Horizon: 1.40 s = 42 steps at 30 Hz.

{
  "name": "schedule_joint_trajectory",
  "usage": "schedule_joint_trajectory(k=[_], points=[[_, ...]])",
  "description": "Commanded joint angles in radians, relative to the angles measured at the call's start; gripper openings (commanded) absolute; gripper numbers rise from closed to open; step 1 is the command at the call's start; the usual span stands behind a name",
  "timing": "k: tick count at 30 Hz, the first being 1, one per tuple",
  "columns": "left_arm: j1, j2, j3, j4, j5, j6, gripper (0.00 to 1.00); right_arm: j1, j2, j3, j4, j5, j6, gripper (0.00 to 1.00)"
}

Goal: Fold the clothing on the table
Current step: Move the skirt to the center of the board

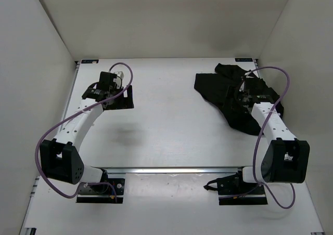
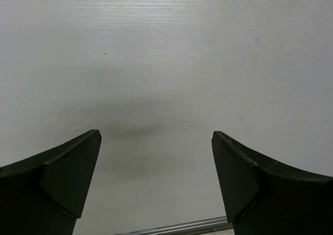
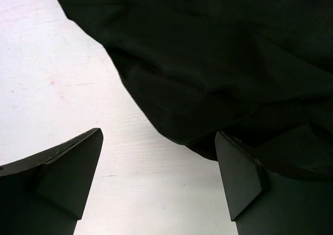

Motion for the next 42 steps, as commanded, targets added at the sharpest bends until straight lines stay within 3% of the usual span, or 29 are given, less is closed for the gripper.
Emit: schedule_joint_trajectory(k=[1, 6, 11, 16, 20, 21, 23, 25, 31, 34, 39, 41, 42], points=[[-0.020, -0.012, 0.026, 0.018, -0.024, 0.014, 0.98, -0.015, 0.006, -0.014, 0.099, 0.010, -0.034, 0.87], [-0.009, -0.024, 0.014, 0.038, -0.021, 0.018, 0.99, 0.008, 0.141, -0.003, 0.136, 0.000, -0.066, 0.88], [0.003, -0.004, 0.020, 0.013, -0.016, 0.018, 0.98, 0.080, 0.360, 0.123, 0.136, 0.012, -0.066, 0.90], [0.020, -0.026, -0.012, 0.007, -0.012, 0.015, 0.99, 0.100, 0.478, 0.209, 0.110, -0.011, -0.060, 0.80], [0.029, -0.035, -0.023, 0.006, -0.018, 0.014, 0.99, 0.099, 0.499, 0.218, 0.115, 0.000, -0.075, 0.46], [0.035, -0.040, -0.032, 0.003, -0.015, 0.015, 0.99, 0.097, 0.497, 0.220, 0.110, 0.006, -0.081, 0.28], [0.033, -0.043, -0.032, 0.004, -0.013, 0.009, 0.98, 0.094, 0.499, 0.238, 0.098, 0.027, -0.083, 0.09], [0.035, -0.055, -0.047, 0.018, 0.000, 0.009, 0.98, 0.096, 0.494, 0.265, 0.061, 0.023, -0.095, 0.00], [0.058, -0.055, -0.061, 0.062, 0.040, 0.006, 0.99, 0.197, 0.506, 0.595, -0.068, -0.103, -0.110, 0.00], [0.087, -0.055, -0.053, 0.076, 0.078, 0.005, 0.98, 0.316, 0.598, 1.020, -0.133, -0.283, -0.072, 0.00], [0.152, -0.087, 0.000, 0.066, 0.109, -0.015, 0.99, 0.436, 0.672, 1.658, -0.200, -0.377, 0.029, 0.00], [0.150, -0.098, 0.048, 0.059, 0.100, -0.021, 0.98, 0.439, 0.585, 1.608, -0.097, -0.411, 0.043, 0.00], [0.149, -0.107, 0.060, 0.050, 0.097, -0.023, 0.99, 0.438, 0.498, 1.497, -0.068, -0.421, 0.039, 0.00]])
